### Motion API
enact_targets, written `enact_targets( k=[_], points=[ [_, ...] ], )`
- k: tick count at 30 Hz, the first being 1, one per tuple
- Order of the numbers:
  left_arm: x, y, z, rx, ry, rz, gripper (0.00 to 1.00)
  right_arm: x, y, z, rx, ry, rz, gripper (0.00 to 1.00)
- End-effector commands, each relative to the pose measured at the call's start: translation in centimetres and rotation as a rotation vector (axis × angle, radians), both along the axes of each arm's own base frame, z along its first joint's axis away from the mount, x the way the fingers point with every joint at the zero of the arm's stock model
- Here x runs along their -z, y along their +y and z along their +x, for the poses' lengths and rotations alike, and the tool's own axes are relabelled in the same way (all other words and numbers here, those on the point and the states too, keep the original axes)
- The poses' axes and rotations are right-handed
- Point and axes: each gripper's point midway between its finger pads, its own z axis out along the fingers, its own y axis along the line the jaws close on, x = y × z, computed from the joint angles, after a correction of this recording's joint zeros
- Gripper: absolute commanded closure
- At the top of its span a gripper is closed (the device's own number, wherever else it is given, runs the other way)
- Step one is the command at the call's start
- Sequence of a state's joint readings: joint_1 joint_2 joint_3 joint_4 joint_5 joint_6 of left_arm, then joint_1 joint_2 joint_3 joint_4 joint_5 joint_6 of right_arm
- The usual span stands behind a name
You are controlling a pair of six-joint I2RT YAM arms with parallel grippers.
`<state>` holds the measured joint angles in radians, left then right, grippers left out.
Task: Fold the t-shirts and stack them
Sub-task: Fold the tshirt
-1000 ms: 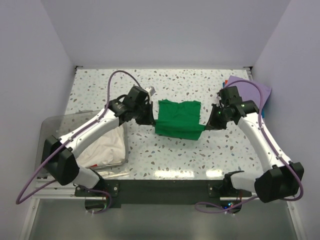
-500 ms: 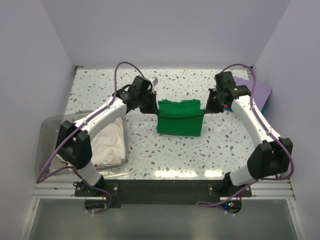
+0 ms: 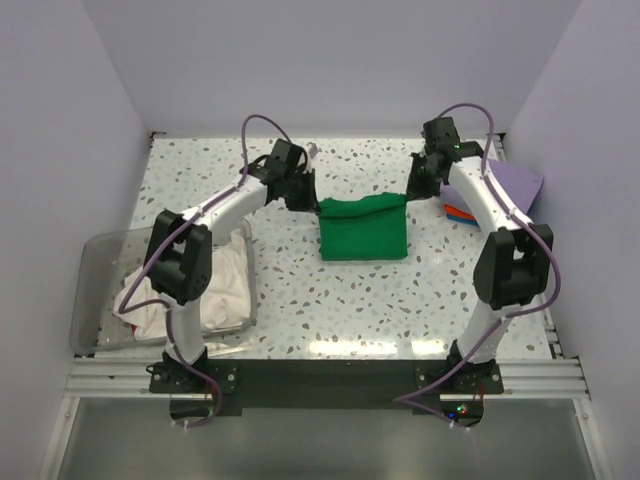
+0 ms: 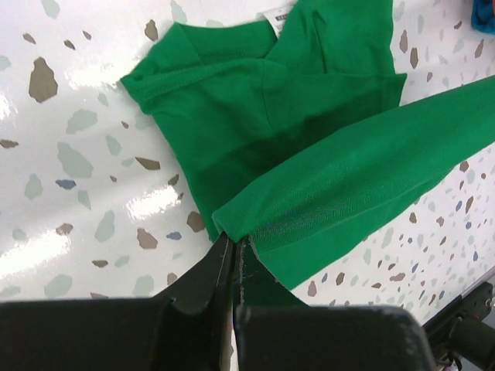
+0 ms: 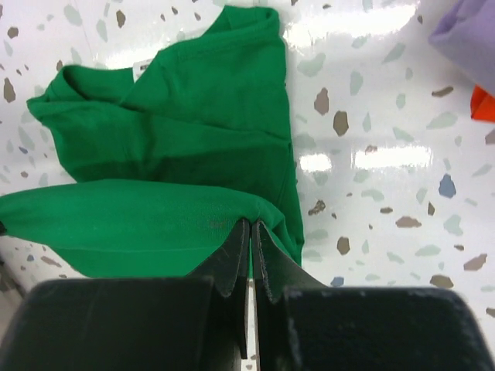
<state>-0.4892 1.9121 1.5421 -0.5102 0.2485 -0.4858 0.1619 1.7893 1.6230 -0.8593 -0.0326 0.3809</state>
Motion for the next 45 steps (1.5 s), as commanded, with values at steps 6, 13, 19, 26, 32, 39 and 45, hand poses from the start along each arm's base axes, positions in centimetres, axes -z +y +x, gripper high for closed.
enact_targets(
  k=[6,13,19,26,32,39,45],
  points=[
    [0.5,1.3,5.1,-0.037,-0.043,-0.007,1.00,0.6,-1.7,5.1,0.018,-0.049,-0.069,1.00],
    [2.6,2.0,7.5,-0.061,-0.017,-0.007,1.00,1.8,-1.5,7.8,0.011,-0.035,-0.073,1.00],
    [4.0,2.2,9.8,-0.064,-0.023,-0.031,1.00,3.7,-1.4,9.4,0.013,-0.006,-0.086,1.00],
    [4.1,2.2,12.5,-0.092,-0.066,-0.045,0.37,5.0,-0.8,10.2,0.000,0.012,-0.062,0.45],
    [2.7,3.0,11.6,-0.107,-0.101,-0.038,0.09,3.5,0.2,9.7,-0.063,-0.014,0.014,0.04],
    [2.0,3.2,8.1,-0.071,-0.114,-0.086,0.05,3.4,1.5,6.2,-0.159,-0.002,0.166,0.01],
    [0.0,2.8,6.5,-0.055,-0.198,-0.160,0.00,3.9,1.2,3.7,-0.178,-0.012,0.221,0.01]
  ],
)
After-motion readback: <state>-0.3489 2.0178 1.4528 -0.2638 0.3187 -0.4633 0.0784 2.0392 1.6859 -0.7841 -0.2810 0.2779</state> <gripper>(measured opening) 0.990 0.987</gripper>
